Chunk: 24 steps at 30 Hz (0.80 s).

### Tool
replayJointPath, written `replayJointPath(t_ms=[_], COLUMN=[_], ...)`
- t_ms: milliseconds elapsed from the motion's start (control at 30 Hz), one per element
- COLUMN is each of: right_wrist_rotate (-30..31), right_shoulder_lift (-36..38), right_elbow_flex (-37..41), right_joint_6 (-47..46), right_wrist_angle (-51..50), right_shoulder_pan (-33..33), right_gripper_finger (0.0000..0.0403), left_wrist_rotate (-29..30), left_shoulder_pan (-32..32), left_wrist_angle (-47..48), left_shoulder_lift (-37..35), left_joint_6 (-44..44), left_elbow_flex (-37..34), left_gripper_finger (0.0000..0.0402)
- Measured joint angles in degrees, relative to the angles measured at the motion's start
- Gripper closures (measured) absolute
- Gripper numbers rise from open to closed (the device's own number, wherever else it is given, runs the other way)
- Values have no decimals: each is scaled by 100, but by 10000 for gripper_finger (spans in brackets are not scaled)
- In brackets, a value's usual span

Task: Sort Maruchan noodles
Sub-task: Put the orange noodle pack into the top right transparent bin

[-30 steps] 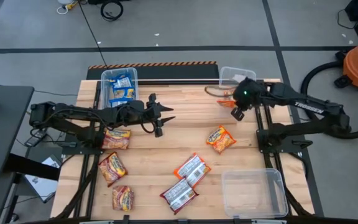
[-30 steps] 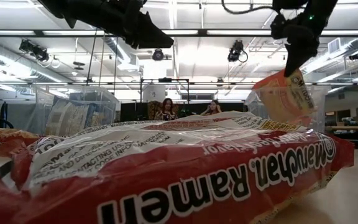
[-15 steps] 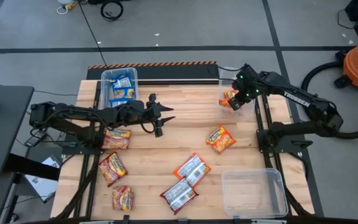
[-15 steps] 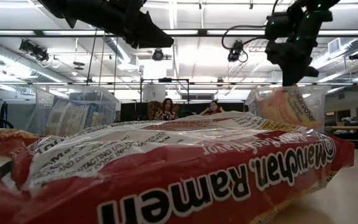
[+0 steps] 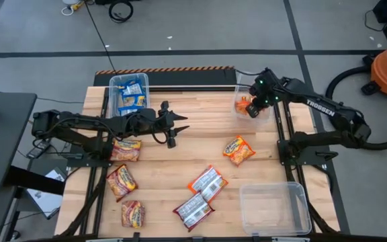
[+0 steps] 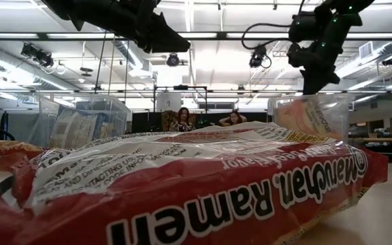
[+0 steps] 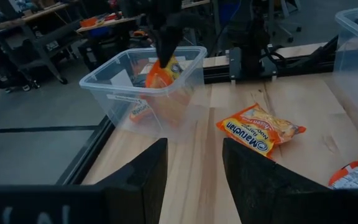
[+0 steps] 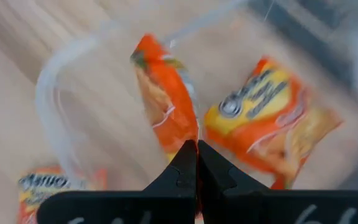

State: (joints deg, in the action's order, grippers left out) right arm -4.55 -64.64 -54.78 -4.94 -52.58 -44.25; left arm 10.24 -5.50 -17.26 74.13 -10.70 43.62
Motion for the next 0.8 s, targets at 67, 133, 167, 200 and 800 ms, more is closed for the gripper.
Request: replayJointPath(t_ms=[67, 133, 167, 200, 800], right_wrist_rotate=[-179, -252, -252, -252, 47], right_shoulder_lift=[-7, -5, -4, 0, -27], right_elbow_flex=[119, 243, 279, 297, -482], right_joint_6=[-91, -77, -70, -67, 150], right_wrist_angle=[-118, -192, -209, -223, -1098], right_shoulder_pan=[0, 2, 2, 2, 215], right_gripper_finger=[400, 399, 398, 397, 289], left_wrist_rotate=[0, 0, 0, 0, 0], left_shoulder_pan=[0, 0, 0, 0, 0], left_wrist_angle=[0, 0, 0, 0, -3], left_shoulder_lift=[0, 0, 0, 0, 0], left_joint_6=[-2, -2, -2, -1, 2], left_elbow_flex=[0, 0, 0, 0, 0], left_gripper_finger=[242, 242, 242, 242, 242])
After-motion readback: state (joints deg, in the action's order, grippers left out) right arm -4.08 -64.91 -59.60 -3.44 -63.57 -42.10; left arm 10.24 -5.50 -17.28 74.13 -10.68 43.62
